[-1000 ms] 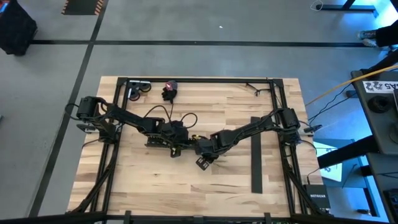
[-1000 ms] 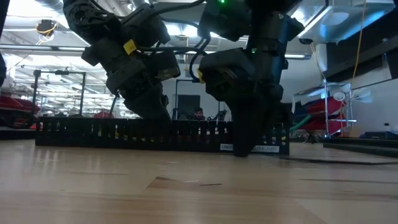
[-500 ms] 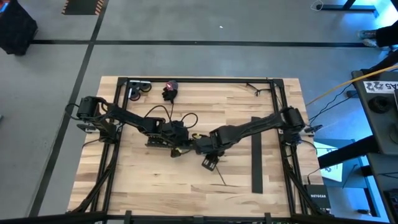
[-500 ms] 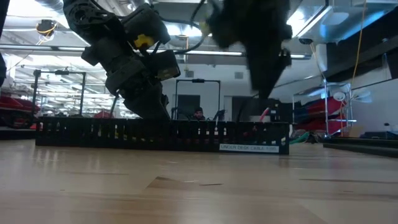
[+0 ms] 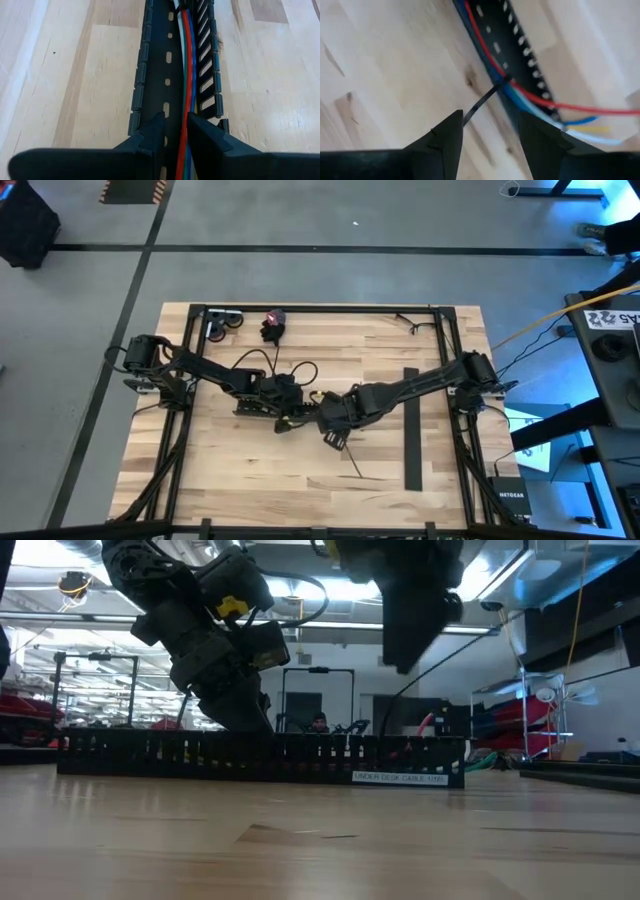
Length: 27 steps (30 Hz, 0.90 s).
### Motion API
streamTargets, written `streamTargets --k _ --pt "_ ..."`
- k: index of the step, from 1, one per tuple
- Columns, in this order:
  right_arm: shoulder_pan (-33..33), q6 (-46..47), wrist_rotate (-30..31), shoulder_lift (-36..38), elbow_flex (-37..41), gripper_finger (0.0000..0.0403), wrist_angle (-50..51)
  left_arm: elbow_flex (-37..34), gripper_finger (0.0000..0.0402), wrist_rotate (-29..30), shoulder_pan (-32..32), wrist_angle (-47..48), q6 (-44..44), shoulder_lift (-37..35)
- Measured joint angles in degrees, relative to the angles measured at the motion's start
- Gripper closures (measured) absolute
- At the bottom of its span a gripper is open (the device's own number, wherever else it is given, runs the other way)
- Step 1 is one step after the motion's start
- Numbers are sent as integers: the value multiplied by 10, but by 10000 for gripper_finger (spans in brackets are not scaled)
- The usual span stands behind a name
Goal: Ziptie cables
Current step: Put the zip tied cable wires into the black cable duct
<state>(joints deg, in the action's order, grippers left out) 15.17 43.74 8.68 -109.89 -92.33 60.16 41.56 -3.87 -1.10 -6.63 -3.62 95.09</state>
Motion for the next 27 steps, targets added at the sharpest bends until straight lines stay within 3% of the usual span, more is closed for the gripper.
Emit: streamTargets --k 5,10,13,18,24,27 --pt "-1 67 -50 -3 58 223 -62 0 325 0 0 0 -2 0" --pt "-1 89 -57 -3 94 232 -92 0 325 0 0 0 -3 0" --pt "-1 92 -59 -3 108 273 -94 0 325 0 0 0 -2 0" --pt "-1 52 -63 -1 110 388 -75 0 325 0 0 0 -3 0" --pt "-7 -8 -28 17 102 398 49 0 325 0 0 0 -2 0" --pt "-15 -56 -24 17 121 399 54 0 325 0 0 0 -2 0"
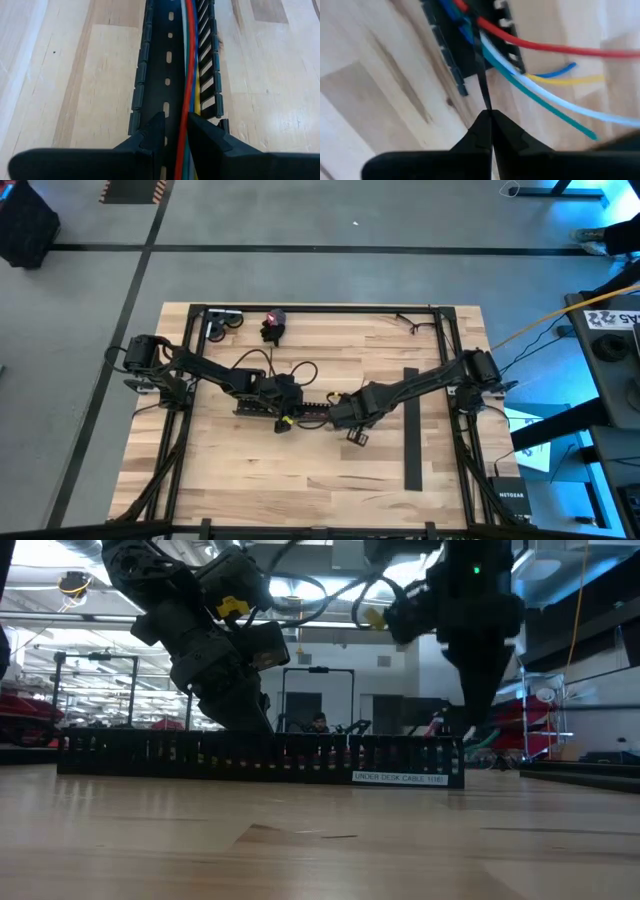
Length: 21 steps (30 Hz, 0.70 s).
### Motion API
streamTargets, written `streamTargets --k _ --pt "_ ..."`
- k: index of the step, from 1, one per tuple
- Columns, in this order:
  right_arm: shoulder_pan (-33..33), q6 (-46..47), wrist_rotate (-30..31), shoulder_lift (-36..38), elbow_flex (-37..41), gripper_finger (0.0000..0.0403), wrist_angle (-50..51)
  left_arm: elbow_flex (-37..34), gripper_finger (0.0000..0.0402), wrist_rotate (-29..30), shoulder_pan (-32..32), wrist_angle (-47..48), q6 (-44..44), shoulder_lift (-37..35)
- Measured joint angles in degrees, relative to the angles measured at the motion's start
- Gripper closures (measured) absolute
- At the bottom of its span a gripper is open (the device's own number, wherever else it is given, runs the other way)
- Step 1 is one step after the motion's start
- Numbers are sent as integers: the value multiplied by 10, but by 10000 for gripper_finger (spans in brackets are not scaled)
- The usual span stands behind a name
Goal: Ziptie cables
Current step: Put the zip tied cable wires into the black cable duct
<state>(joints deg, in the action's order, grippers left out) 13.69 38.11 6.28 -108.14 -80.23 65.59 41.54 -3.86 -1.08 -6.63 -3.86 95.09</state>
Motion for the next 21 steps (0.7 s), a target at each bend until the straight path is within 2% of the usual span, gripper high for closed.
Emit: streamTargets --k 10,14,21 --pt "-2 -24 -48 1 145 401 -235 -1 325 0 0 1 0 0" --pt "-2 -43 -46 4 160 401 -260 0 325 0 0 16 10 -18" --pt "-1 -68 -11 2 162 400 -303 6 325 0 1 16 18 -93"
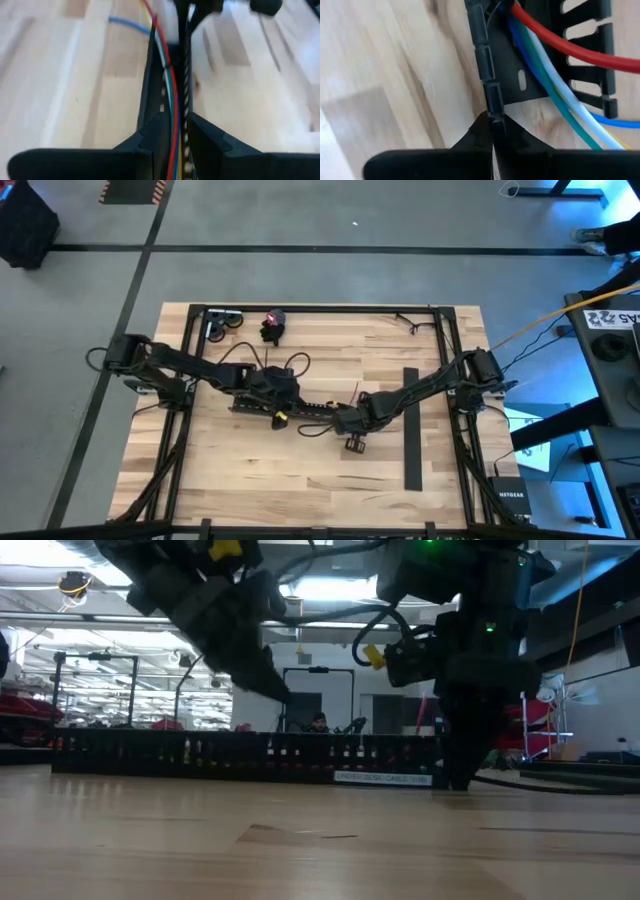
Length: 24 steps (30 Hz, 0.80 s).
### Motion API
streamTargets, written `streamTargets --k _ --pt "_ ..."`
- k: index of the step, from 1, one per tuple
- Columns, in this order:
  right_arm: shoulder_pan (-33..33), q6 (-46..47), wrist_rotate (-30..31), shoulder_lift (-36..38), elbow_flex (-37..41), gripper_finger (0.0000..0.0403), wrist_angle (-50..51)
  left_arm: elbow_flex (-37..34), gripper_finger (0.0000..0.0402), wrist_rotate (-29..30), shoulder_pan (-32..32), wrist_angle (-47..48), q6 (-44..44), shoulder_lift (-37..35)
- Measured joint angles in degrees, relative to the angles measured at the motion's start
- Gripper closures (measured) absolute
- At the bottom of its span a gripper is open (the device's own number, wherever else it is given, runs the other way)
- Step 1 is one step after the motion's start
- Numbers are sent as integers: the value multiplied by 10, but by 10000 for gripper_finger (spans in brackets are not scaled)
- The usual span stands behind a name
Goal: Ziptie cables
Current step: Put the zip tied cable wires into the black cable duct
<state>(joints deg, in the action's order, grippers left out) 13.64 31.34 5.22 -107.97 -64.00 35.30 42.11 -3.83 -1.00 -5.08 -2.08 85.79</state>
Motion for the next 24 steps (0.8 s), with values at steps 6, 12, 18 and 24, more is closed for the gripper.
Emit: streamTargets --k 6,12,18,24 --pt "-2 -22 38 -4 1 334 -81 0 320 0 9 2 1 -14" --pt "-3 -47 -17 -4 -16 224 -89 0 281 0 10 3 -5 -14" --pt "-2 -67 -47 -1 -64 166 22 0 245 0 13 5 -20 -14" --pt "-2 -90 -2 72 -80 158 86 17 232 0 13 82 -36 -37"
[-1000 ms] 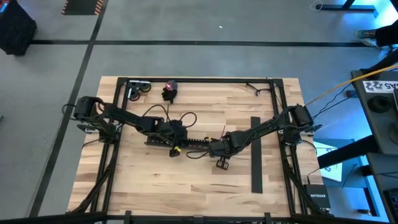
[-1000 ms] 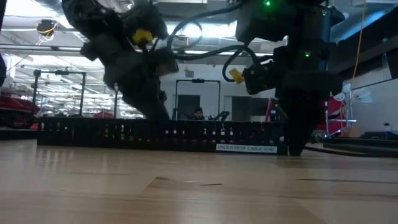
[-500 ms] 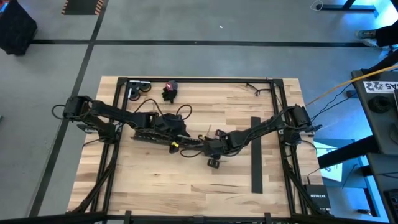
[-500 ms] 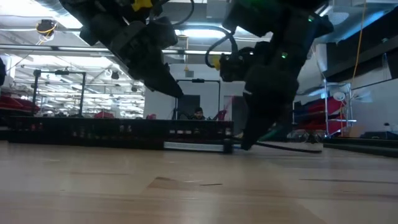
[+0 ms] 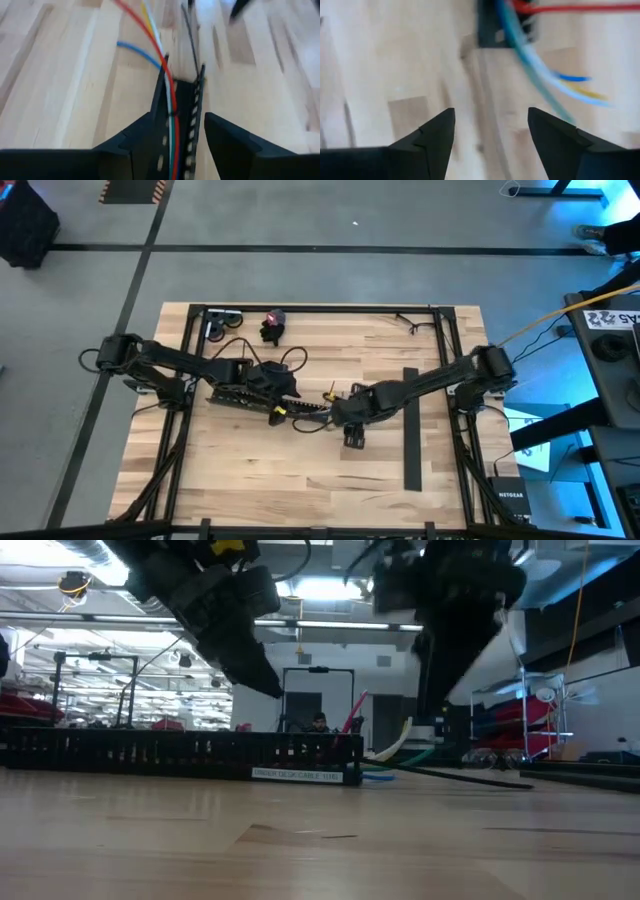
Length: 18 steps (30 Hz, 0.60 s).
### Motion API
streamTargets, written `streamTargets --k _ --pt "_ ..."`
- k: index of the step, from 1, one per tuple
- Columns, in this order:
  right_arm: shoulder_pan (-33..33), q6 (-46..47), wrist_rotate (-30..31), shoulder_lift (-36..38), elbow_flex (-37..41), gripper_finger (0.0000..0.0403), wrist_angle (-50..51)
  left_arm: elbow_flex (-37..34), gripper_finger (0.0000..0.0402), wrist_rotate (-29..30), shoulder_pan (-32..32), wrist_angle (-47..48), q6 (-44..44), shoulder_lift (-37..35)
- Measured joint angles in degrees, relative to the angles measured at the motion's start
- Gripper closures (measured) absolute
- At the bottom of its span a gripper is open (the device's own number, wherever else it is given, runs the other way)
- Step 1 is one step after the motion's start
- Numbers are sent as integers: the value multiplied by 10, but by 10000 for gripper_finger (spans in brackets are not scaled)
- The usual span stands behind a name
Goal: Ziptie cables
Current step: Put the zip tied cable wires into the black cable duct
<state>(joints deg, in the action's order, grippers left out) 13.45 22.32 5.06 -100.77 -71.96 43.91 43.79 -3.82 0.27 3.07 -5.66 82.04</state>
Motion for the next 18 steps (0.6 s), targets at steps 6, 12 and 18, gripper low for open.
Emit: streamTargets --k 6,12,18 --pt "0 -33 73 132 65 158 -26 38 231 7 1 140 0 -29" --pt "-21 -16 99 194 187 158 -281 24 231 48 2 125 7 -15" --pt "-61 -9 84 120 184 161 -460 0 231 54 10 71 32 42"
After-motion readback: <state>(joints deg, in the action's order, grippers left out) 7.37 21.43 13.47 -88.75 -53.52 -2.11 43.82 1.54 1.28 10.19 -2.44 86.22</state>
